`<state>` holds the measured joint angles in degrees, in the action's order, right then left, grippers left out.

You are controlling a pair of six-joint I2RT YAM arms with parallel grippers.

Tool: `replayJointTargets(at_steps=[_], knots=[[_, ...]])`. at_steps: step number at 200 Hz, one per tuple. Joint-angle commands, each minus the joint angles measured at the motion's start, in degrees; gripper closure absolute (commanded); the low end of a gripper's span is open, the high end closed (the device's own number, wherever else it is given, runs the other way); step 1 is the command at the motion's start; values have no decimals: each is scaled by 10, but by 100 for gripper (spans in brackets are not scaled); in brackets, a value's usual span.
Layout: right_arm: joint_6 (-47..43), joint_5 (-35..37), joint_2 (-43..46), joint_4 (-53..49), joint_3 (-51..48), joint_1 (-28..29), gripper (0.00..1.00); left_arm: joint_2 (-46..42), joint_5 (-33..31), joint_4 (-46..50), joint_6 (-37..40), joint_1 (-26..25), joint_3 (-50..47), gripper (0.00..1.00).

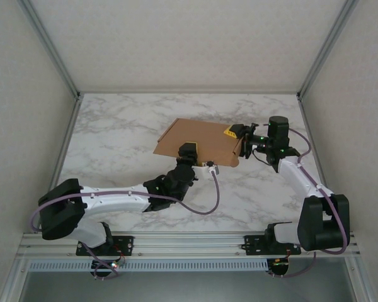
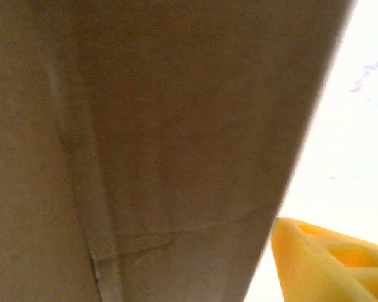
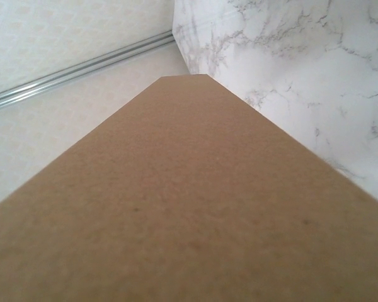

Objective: Fold the paper box

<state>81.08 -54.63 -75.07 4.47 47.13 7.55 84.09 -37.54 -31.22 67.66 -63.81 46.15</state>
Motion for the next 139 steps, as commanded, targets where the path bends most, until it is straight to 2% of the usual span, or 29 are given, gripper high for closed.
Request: replayJointTargets(at_steps=[1, 18, 45, 60, 79, 97, 112, 139], knots=[[24, -51, 30, 46, -6, 20, 86, 12, -67, -96, 28, 4, -3, 40], [26, -48, 34, 47, -8, 22, 86, 2, -47, -47, 2, 4, 7, 43], [25, -48, 39, 43, -6, 23, 85, -7, -45, -24, 3, 3, 7, 50], [20, -49, 40, 34, -2, 22, 80, -16, -43, 5, -3, 3, 12, 51], [16, -48, 41, 28, 2, 23, 69, -31, -40, 47, -18, 2, 22, 53], [15, -46, 41, 24, 3, 23, 48, -41, -35, 99, -37, 4, 38, 55], [11, -44, 41, 16, 5, 23, 36, -43, -32, 154, -55, 6, 55, 56], [0, -39, 55, -7, 5, 22, 25, -42, -15, 253, -98, 10, 86, 57]])
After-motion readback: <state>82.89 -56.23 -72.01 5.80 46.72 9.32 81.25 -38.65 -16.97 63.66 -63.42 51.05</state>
